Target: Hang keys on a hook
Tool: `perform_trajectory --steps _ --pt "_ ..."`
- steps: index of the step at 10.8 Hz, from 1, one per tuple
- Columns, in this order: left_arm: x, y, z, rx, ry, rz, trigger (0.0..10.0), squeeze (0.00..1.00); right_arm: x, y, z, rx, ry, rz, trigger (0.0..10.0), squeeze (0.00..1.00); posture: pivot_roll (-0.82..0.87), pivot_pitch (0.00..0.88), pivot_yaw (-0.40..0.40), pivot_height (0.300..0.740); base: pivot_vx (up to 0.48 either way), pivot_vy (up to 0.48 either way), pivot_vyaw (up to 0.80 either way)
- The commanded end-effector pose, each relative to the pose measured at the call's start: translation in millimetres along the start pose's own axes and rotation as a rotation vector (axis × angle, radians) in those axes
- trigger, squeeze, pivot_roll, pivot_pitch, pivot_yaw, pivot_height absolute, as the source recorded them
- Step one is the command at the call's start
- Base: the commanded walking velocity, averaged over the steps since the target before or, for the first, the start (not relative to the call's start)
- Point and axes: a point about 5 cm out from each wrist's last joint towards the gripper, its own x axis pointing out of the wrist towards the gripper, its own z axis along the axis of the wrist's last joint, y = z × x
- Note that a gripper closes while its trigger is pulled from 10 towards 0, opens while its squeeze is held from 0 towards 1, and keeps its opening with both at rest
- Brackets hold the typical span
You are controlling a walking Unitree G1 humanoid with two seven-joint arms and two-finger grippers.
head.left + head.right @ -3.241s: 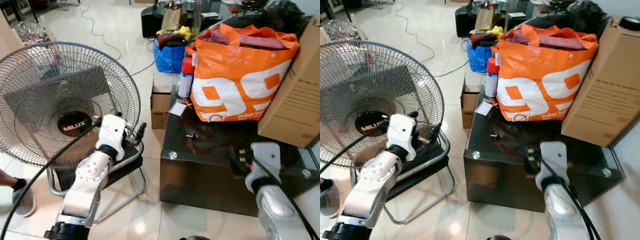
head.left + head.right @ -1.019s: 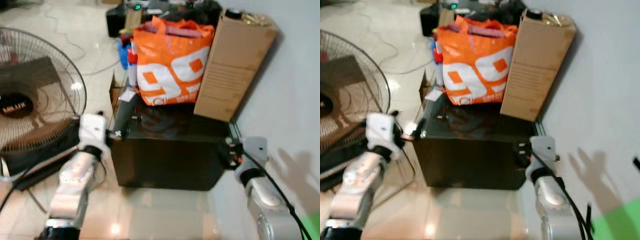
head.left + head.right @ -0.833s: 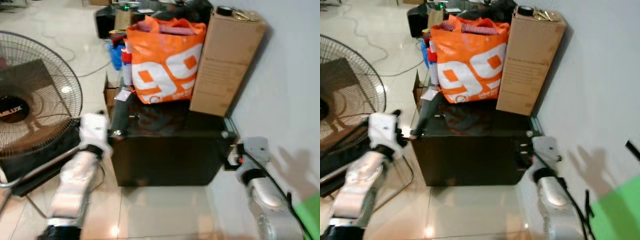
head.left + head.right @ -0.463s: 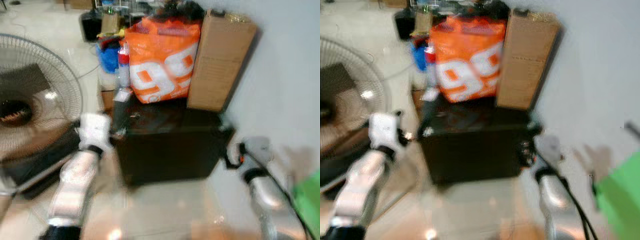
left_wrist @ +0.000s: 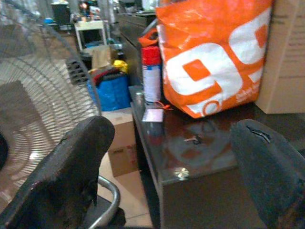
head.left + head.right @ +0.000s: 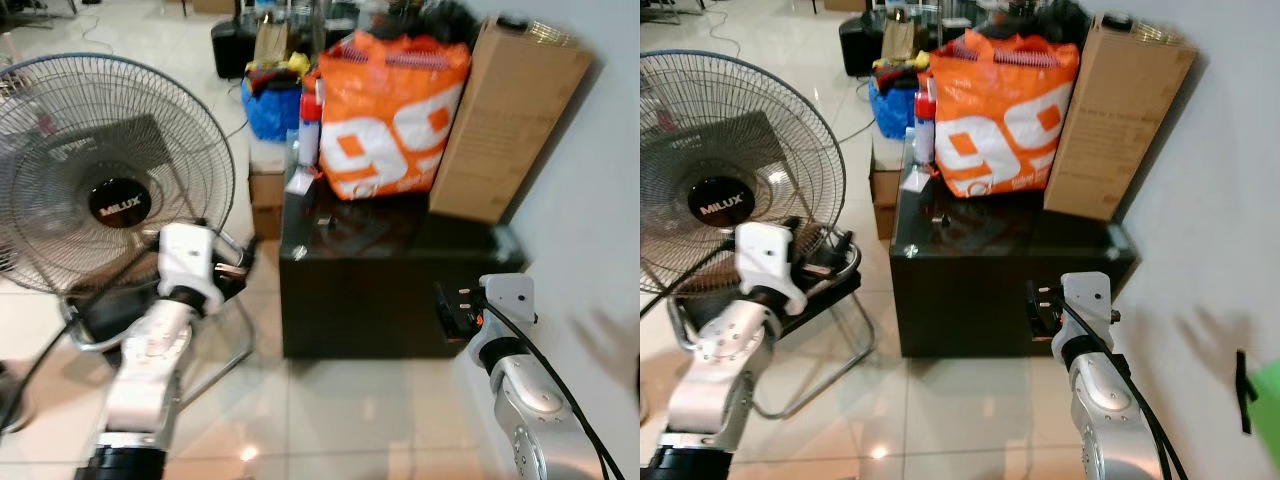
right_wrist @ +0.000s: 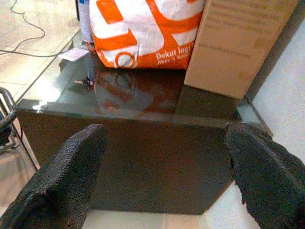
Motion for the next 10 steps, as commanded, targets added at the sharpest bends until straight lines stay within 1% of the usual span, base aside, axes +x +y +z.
perform_trajectory --steps 1,3,4,8,9,10 --pt "3.7 -2.7 -0.8 -0.003 0.006 -0.014 10.0 0.00 0.0 -7.4 2.8 -0.010 -0.011 -0.034 10.0 0.00 -0.08 0.000 -0.004 0.740 0.000 0.000 0.00" --pt "4.5 -5.0 -3.1 0.010 0.014 -0.034 10.0 0.00 0.2 -9.3 3.4 -0.018 -0.011 -0.042 10.0 0.00 -0.09 0.000 0.001 0.740 0.266 0.000 0.00" --pt "4.0 -5.8 -4.2 0.014 0.017 -0.041 10.0 0.00 -0.2 -10.1 2.3 -0.017 -0.001 -0.049 10.0 0.00 -0.09 0.000 0.002 0.740 0.311 0.000 -0.52" --pt "4.5 -4.8 -3.8 0.029 0.014 -0.050 10.0 0.00 0.2 -10.9 -0.1 -0.009 0.008 -0.057 10.0 0.00 -0.08 0.000 0.000 0.740 0.353 0.000 -0.80" --pt "4.4 -4.8 -3.8 0.029 0.014 -0.051 10.0 0.00 0.5 -11.0 0.0 -0.008 0.008 -0.062 10.0 0.00 -0.08 0.000 0.000 0.740 0.360 0.000 -0.54" --pt "4.4 -4.7 -3.8 0.028 0.014 -0.051 10.0 0.00 0.5 -11.1 0.5 -0.016 0.003 -0.065 10.0 0.00 -0.08 0.000 0.000 0.740 0.364 0.000 0.00"
